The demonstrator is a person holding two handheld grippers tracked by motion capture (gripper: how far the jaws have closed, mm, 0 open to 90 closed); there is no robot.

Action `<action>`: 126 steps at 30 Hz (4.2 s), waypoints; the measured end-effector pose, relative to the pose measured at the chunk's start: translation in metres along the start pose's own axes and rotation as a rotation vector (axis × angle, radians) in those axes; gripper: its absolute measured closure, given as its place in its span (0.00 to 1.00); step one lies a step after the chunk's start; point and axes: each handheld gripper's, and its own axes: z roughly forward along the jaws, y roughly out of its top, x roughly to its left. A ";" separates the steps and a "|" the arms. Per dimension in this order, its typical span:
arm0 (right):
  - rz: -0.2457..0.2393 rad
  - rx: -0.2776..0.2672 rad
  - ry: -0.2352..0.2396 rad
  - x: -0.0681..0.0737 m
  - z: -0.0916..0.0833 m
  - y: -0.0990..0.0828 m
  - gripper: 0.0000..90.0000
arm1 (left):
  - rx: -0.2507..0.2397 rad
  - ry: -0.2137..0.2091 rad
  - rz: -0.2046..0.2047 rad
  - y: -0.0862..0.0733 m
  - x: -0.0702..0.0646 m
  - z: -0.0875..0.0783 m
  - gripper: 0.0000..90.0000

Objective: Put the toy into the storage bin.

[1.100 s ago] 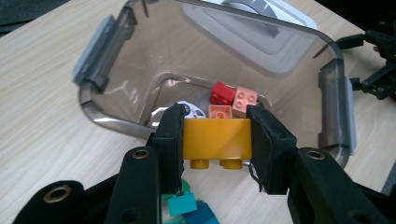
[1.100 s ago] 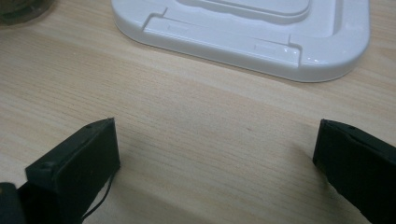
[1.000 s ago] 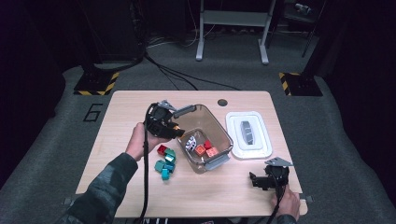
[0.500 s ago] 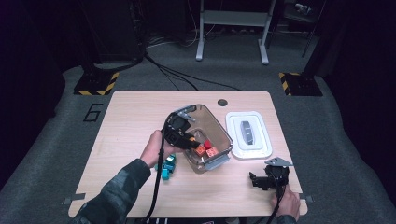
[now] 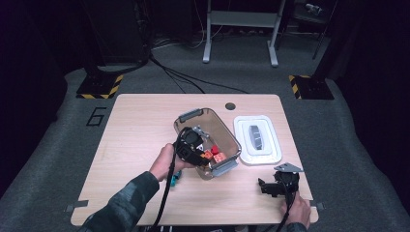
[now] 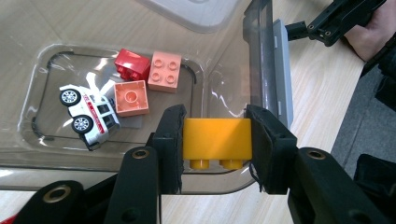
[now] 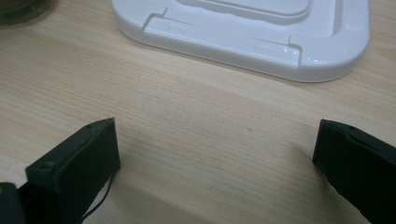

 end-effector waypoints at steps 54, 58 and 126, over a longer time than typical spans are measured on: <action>0.002 0.000 0.001 0.000 0.000 0.000 0.00 | -0.004 0.355 -0.287 -0.145 0.093 0.022 0.27; 0.000 0.000 0.001 0.000 0.000 0.000 0.00 | -0.033 0.321 -0.280 -0.145 0.093 0.022 0.50; 0.000 0.000 0.001 0.000 0.000 0.000 0.00 | -0.185 0.284 -0.110 -0.028 0.074 -0.075 0.66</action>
